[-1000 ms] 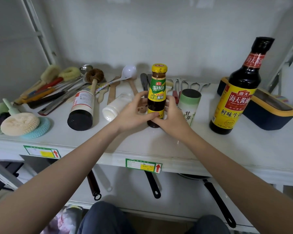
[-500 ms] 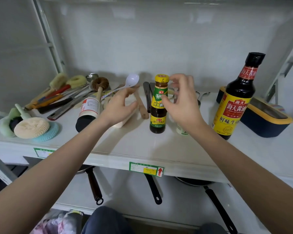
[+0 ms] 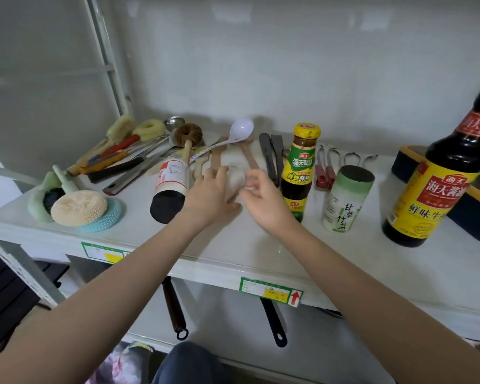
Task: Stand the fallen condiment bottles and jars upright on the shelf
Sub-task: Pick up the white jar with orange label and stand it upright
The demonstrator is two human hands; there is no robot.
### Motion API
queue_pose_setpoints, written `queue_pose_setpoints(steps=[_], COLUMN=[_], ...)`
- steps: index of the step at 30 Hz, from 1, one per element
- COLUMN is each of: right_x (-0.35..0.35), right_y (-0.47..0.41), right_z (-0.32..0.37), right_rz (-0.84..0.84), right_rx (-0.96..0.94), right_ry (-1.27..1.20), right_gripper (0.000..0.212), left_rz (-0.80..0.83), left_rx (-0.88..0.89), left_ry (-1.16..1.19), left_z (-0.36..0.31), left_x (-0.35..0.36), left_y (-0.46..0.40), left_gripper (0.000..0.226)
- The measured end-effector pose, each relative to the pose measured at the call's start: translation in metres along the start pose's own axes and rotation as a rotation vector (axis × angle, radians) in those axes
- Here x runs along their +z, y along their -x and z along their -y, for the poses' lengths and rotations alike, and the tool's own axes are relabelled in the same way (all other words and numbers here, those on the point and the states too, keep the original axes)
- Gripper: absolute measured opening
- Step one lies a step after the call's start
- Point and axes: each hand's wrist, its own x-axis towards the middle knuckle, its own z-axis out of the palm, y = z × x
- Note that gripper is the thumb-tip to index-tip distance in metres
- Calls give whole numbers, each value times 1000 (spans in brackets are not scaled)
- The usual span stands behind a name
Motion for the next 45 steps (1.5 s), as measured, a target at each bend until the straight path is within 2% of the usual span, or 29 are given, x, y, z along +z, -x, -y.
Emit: queue_pose_setpoints(steps=[4, 7, 10, 13, 16, 19, 22, 24, 28, 30, 31, 36, 40, 45], right_x=[13, 20, 21, 19, 18, 16, 17, 19, 20, 18, 16, 21, 22, 16], right_y=[-5, -10, -15, -19, -22, -22, -22, -17, -9, -8, -7, -5, -6, -12], right_z=[-6, -10, -16, -17, -10, -2, -5, -7, -13, -15, -15, -24, -32, -34], right_rz=[5, -5, -47, -104, -2, 96, 54, 7, -23, -21, -13, -20, -12, 85], right_rx=[59, 99, 103, 119, 307, 368, 295, 226, 95, 60, 54, 33, 46, 31], right_ry=[-11, -18, -28, -59, -231, -425, -450, -416, -274, -238, -212, -128, -114, -91], right_gripper=[36, 36, 33, 33, 56, 47, 46, 46, 60, 61, 61, 69, 68, 77], left_rz=[-27, -11, -69, -171, -171, -153, -74, -35, 37, 54, 47, -9, -16, -15], left_rx=[10, 16, -6, -62, -97, -138, -139, -117, -68, -75, -76, 40, 124, 102], left_ry=[-143, -17, 253, 651, 1022, 1191, 1136, 1091, 1091, 1072, 1078, 1057, 922, 939], left_z=[0, -4, -7, -10, -16, -16, -8, -3, 7, 9, 8, 3, 7, 10], left_x=[5, 3, 4, 1, -2, -1, 1, 1, 3, 1, -1, -10, -8, -2], left_y=[-3, -2, 8, 18, 23, 26, 28, 29, 23, 20, 19, 14, 13, 8], left_gripper=[76, 62, 65, 69, 55, 47, 32, 30, 40, 56, 61, 30, 49, 50])
